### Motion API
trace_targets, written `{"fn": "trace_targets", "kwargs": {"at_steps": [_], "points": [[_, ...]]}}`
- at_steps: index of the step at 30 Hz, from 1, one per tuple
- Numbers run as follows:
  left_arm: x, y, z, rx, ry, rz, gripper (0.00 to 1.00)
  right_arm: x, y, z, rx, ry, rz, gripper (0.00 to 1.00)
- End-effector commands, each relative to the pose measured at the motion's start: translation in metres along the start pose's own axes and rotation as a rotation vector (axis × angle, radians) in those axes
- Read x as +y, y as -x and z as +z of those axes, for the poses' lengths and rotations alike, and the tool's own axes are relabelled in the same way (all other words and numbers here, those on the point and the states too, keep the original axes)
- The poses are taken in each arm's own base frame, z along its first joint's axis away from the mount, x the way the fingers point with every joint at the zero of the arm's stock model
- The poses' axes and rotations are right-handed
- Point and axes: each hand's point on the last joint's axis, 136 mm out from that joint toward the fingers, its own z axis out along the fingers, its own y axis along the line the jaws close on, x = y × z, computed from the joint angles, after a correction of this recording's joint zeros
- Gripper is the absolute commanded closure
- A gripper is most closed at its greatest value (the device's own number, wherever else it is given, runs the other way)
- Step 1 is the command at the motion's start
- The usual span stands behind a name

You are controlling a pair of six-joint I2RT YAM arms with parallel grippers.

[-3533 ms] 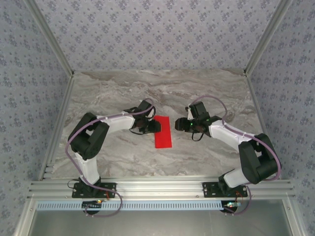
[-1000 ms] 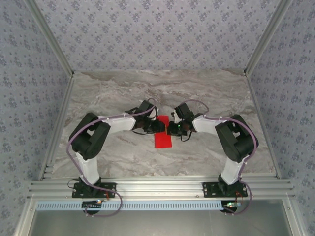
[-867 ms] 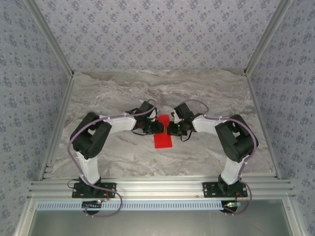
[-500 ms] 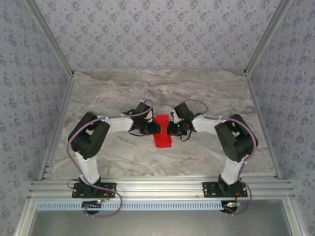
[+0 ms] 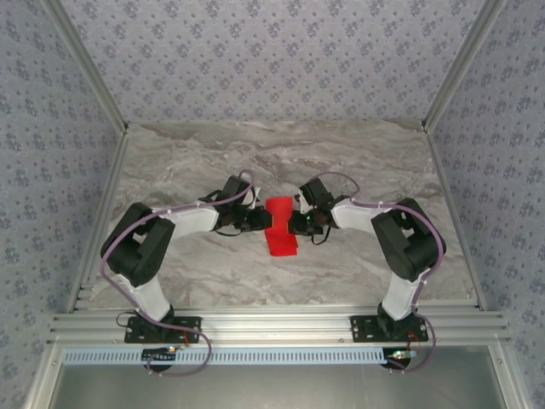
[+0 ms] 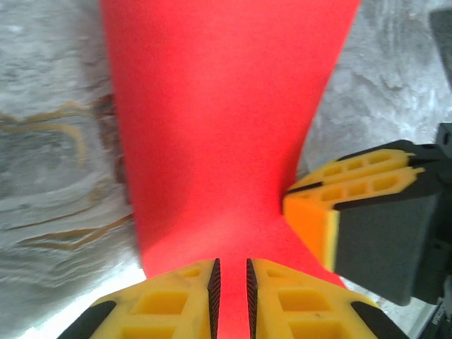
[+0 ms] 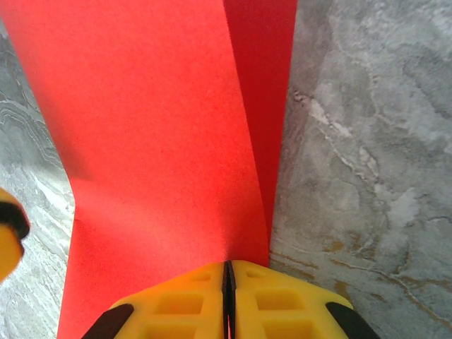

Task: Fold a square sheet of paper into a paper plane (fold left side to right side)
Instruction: First fold the square sheet of paper in half at the center of the table, then hold the square sheet of paper at the center of the table.

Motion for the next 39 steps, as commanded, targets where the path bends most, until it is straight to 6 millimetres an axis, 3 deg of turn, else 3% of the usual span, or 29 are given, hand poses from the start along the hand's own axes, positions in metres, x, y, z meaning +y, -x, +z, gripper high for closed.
{"fn": "trace_targets", "kwargs": {"at_steps": [1,6,14,21,27,31,39], "points": [[-0.025,0.013,0.004,-0.020,-0.069,0.030,0.81,-0.037,-0.046,0.016,0.152,-0.150,0.032,0.88],[-0.014,0.015,0.026,0.004,-0.031,-0.002,0.81,-0.035,-0.045,0.016,0.150,-0.146,0.028,0.88],[0.003,0.003,0.038,0.043,0.028,-0.016,0.81,-0.024,-0.039,0.013,0.127,-0.099,0.015,0.88],[0.022,-0.020,0.042,0.084,0.098,-0.037,0.81,0.011,-0.002,-0.008,0.047,0.032,-0.033,0.88],[0.029,-0.028,0.045,0.095,0.127,-0.045,0.81,0.023,0.038,-0.027,-0.041,0.089,-0.026,0.88],[0.032,-0.029,0.046,0.101,0.140,-0.048,0.81,0.025,0.053,-0.023,-0.061,0.107,-0.017,0.89],[0.030,-0.029,0.044,0.100,0.141,-0.042,0.81,0.025,0.078,0.009,-0.051,0.123,0.014,0.89]]}}
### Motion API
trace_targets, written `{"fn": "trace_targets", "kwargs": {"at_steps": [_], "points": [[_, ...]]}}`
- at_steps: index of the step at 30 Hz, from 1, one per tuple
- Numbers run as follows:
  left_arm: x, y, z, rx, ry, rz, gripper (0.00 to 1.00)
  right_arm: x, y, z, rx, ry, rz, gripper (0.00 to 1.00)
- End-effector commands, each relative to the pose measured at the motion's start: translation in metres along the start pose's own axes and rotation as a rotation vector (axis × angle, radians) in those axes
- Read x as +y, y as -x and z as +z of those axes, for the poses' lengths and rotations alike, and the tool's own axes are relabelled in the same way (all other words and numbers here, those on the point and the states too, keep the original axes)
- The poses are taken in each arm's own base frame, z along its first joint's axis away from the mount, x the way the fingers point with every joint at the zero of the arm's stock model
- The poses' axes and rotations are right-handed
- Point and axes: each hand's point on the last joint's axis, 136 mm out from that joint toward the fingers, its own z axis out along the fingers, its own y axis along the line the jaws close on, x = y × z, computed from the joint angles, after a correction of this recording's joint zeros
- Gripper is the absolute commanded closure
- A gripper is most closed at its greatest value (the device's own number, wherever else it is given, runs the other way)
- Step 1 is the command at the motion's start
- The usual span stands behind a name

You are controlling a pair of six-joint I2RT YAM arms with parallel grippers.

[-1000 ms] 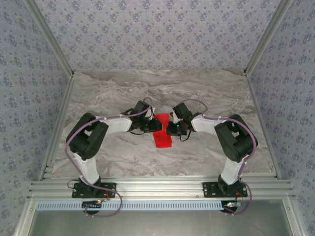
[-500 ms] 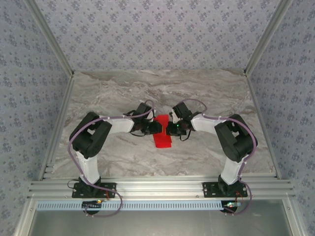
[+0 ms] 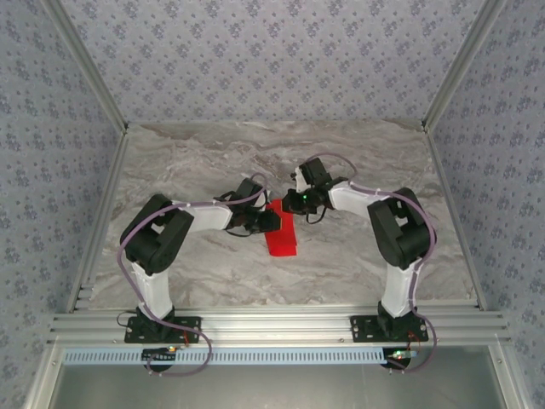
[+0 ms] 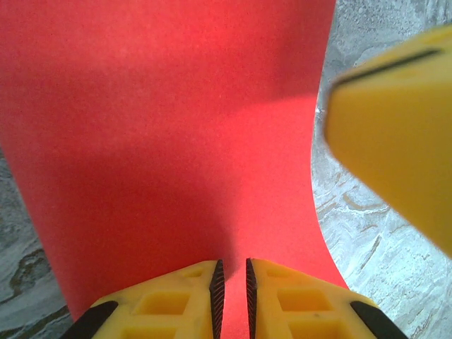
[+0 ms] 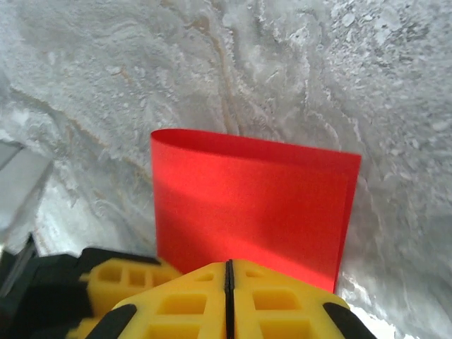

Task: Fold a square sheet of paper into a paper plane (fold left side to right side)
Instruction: Hold the square sheet of paper at the center of the table, then first fold the square sheet of paper in half at the center of the table.

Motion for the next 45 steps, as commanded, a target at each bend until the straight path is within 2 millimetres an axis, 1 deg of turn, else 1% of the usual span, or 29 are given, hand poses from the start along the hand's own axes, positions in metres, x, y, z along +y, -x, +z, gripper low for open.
{"fn": "trace_targets", "kwargs": {"at_steps": [1,4,7,12,14,16,18,20,26,30,33,35,40,45], "points": [[0.023,-0.026,0.008,0.069,0.087,-0.032,0.81,-0.001,0.006,0.016,0.024,0.014,0.028,0.89],[0.021,-0.026,0.006,0.067,0.084,-0.024,0.81,-0.010,0.001,0.027,0.050,-0.002,0.053,0.90],[0.015,-0.023,0.001,0.054,0.069,-0.008,0.80,-0.021,-0.007,0.033,0.075,-0.044,0.071,0.90],[-0.005,-0.024,-0.013,0.041,0.022,0.036,0.78,-0.037,-0.024,0.036,0.112,-0.095,0.096,0.90],[-0.011,-0.025,-0.019,0.033,0.006,0.046,0.77,-0.040,-0.030,0.037,0.120,-0.106,0.101,0.90],[-0.015,-0.025,-0.024,0.021,-0.010,0.053,0.77,-0.039,-0.029,0.038,0.117,-0.104,0.101,0.90],[-0.018,-0.023,-0.027,0.006,-0.020,0.062,0.75,-0.046,-0.043,0.041,0.145,-0.116,0.114,0.90],[-0.020,-0.020,-0.029,-0.005,-0.021,0.072,0.74,-0.045,-0.045,0.042,0.148,-0.115,0.113,0.90],[-0.021,-0.015,-0.021,-0.011,-0.030,0.082,0.72,-0.043,-0.047,0.043,0.153,-0.116,0.109,0.90],[-0.012,-0.015,-0.010,0.002,-0.001,0.076,0.71,-0.043,-0.049,0.043,0.158,-0.121,0.109,0.90],[-0.005,-0.020,-0.003,0.029,0.012,0.064,0.71,-0.045,-0.049,0.043,0.162,-0.130,0.108,0.90],[-0.002,-0.025,-0.002,0.043,0.018,0.062,0.71,-0.047,-0.049,0.042,0.164,-0.140,0.108,0.90],[0.003,-0.041,-0.009,0.062,0.028,0.070,0.73,-0.048,-0.050,0.042,0.168,-0.148,0.109,0.90],[0.001,-0.067,-0.018,0.094,0.025,0.095,0.74,-0.051,-0.049,0.042,0.168,-0.151,0.112,0.90]]}}
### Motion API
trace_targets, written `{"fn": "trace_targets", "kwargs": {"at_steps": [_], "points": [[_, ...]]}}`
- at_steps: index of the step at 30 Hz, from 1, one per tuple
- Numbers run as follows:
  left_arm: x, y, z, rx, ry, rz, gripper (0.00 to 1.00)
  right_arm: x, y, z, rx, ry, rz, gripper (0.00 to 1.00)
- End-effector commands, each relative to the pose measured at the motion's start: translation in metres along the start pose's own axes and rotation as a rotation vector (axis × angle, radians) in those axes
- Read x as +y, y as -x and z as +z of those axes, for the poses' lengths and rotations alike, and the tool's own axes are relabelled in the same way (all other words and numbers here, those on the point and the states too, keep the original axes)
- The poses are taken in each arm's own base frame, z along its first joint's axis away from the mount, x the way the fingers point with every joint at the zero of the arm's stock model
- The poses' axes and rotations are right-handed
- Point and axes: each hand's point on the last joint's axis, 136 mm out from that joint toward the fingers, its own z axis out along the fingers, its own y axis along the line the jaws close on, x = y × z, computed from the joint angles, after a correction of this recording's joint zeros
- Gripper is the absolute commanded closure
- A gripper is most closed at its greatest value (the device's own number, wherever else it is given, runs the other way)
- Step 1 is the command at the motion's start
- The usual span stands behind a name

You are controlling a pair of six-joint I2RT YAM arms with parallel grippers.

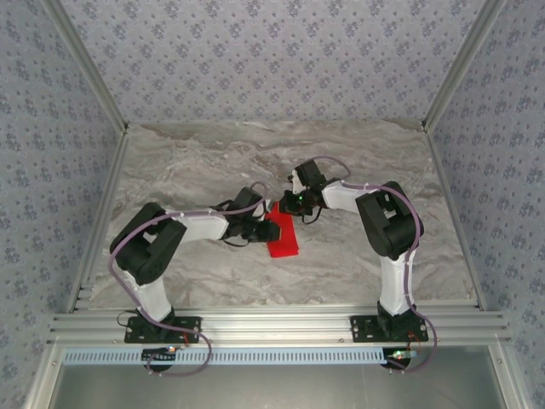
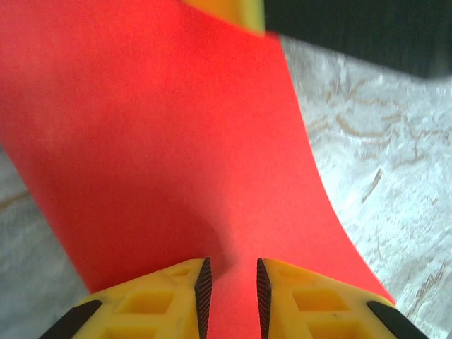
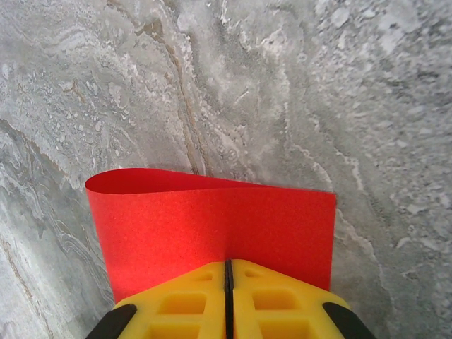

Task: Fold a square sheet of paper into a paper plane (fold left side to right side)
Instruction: First fold the square sheet of paper in half at the center of the table.

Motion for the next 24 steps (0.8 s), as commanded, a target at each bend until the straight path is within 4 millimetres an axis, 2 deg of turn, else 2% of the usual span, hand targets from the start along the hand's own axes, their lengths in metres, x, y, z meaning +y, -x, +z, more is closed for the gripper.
{"fn": "trace_targets", "kwargs": {"at_steps": [1,8,10,15,17,19,22,24], "points": [[0.001,-0.036,-0.005,0.077,0.018,0.024,0.74,-0.042,-0.047,0.016,0.144,-0.148,0.076,0.90],[-0.011,-0.080,-0.007,0.130,-0.005,0.059,0.75,-0.043,-0.047,0.015,0.145,-0.151,0.077,0.90],[-0.009,-0.093,-0.006,0.143,0.001,0.053,0.75,-0.043,-0.047,0.015,0.145,-0.149,0.075,0.90],[-0.002,-0.107,-0.012,0.137,0.011,0.021,0.75,-0.042,-0.046,0.014,0.143,-0.143,0.075,0.90],[-0.006,-0.105,-0.017,0.121,0.002,0.024,0.75,-0.040,-0.046,0.015,0.142,-0.138,0.073,0.90],[-0.017,-0.093,-0.027,0.082,-0.027,0.032,0.75,-0.037,-0.045,0.015,0.138,-0.126,0.069,0.90],[-0.034,-0.063,-0.049,0.000,-0.102,0.027,0.74,-0.036,-0.045,0.013,0.134,-0.124,0.067,0.90],[-0.038,-0.041,-0.062,-0.054,-0.137,0.016,0.72,-0.036,-0.045,0.011,0.128,-0.128,0.066,0.90]]}}
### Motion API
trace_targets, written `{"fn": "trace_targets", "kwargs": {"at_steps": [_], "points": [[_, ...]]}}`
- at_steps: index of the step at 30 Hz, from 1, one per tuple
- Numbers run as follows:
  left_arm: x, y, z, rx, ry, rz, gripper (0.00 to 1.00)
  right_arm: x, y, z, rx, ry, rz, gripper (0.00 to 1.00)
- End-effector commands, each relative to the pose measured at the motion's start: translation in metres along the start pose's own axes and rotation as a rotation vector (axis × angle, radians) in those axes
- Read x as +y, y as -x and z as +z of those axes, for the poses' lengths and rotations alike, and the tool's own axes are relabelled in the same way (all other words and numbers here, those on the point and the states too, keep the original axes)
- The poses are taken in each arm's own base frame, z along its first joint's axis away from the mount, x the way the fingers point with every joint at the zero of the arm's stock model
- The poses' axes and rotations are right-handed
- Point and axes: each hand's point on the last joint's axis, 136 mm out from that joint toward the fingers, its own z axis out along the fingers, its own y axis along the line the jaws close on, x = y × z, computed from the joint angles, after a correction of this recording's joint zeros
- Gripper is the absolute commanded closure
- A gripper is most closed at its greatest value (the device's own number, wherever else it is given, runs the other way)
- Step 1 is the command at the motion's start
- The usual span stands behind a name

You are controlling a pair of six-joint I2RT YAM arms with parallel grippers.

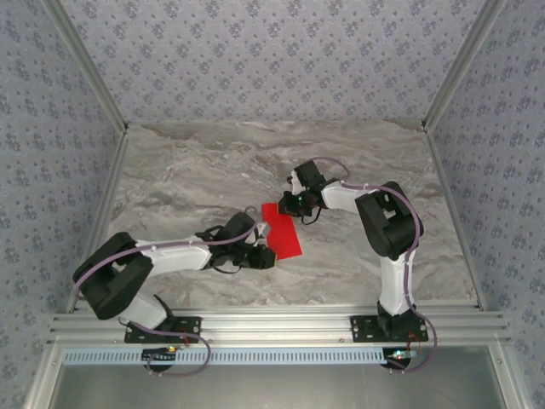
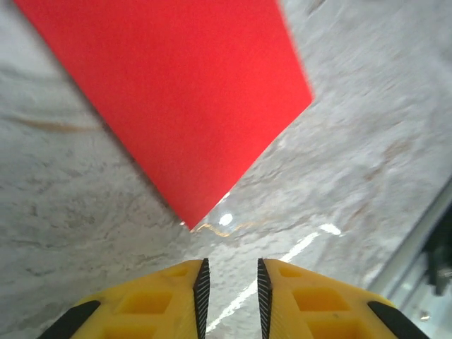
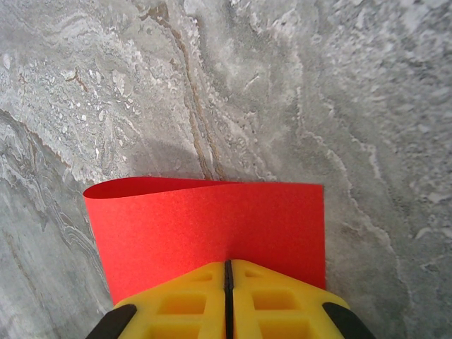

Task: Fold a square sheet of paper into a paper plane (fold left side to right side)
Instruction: First fold the square sheet of paper in half at the center of the table, then hold the square sheet of paper at the center of the table.

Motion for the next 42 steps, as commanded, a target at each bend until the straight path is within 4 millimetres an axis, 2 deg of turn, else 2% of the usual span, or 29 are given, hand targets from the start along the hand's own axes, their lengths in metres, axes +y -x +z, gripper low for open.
{"fn": "trace_targets", "kwargs": {"at_steps": [1,5,9,13,19,24,26,29,32,35,36,39,42], "points": [[-0.016,0.038,-0.026,-0.088,-0.073,-0.015,0.71,-0.038,-0.040,0.011,0.110,-0.135,0.067,0.90],[-0.014,0.066,-0.024,-0.099,-0.061,-0.006,0.71,-0.033,-0.037,0.010,0.100,-0.118,0.065,0.90],[-0.016,0.082,-0.002,-0.073,-0.074,0.005,0.72,-0.030,-0.037,0.010,0.101,-0.104,0.061,0.90],[-0.002,0.088,0.021,-0.051,-0.035,-0.011,0.73,-0.026,-0.035,0.008,0.097,-0.095,0.054,0.90],[0.016,0.084,0.046,-0.016,-0.008,-0.055,0.74,-0.019,-0.030,0.005,0.082,-0.074,0.043,0.90],[0.031,0.069,0.050,0.030,0.049,-0.100,0.75,-0.008,-0.017,-0.005,0.047,-0.042,0.021,0.89],[0.037,0.062,0.049,0.042,0.075,-0.114,0.75,0.007,0.003,-0.017,0.002,-0.016,-0.011,0.88],[0.043,0.055,0.049,0.047,0.092,-0.136,0.76,0.021,0.021,-0.041,-0.059,-0.001,-0.045,0.85],[0.043,0.053,0.049,0.041,0.099,-0.144,0.76,0.026,0.028,-0.068,-0.110,-0.020,-0.077,0.70],[0.042,0.054,0.050,0.040,0.105,-0.138,0.76,0.025,0.018,-0.090,-0.132,-0.060,-0.107,0.60],[0.041,0.055,0.050,0.038,0.105,-0.136,0.77,0.015,0.002,-0.090,-0.108,-0.078,-0.097,0.60],[0.039,0.057,0.050,0.035,0.104,-0.132,0.77,0.009,-0.030,-0.097,-0.078,-0.071,-0.084,0.69],[0.040,0.057,0.050,0.036,0.110,-0.130,0.77,0.007,-0.067,-0.090,-0.022,-0.040,-0.072,0.81]]}}
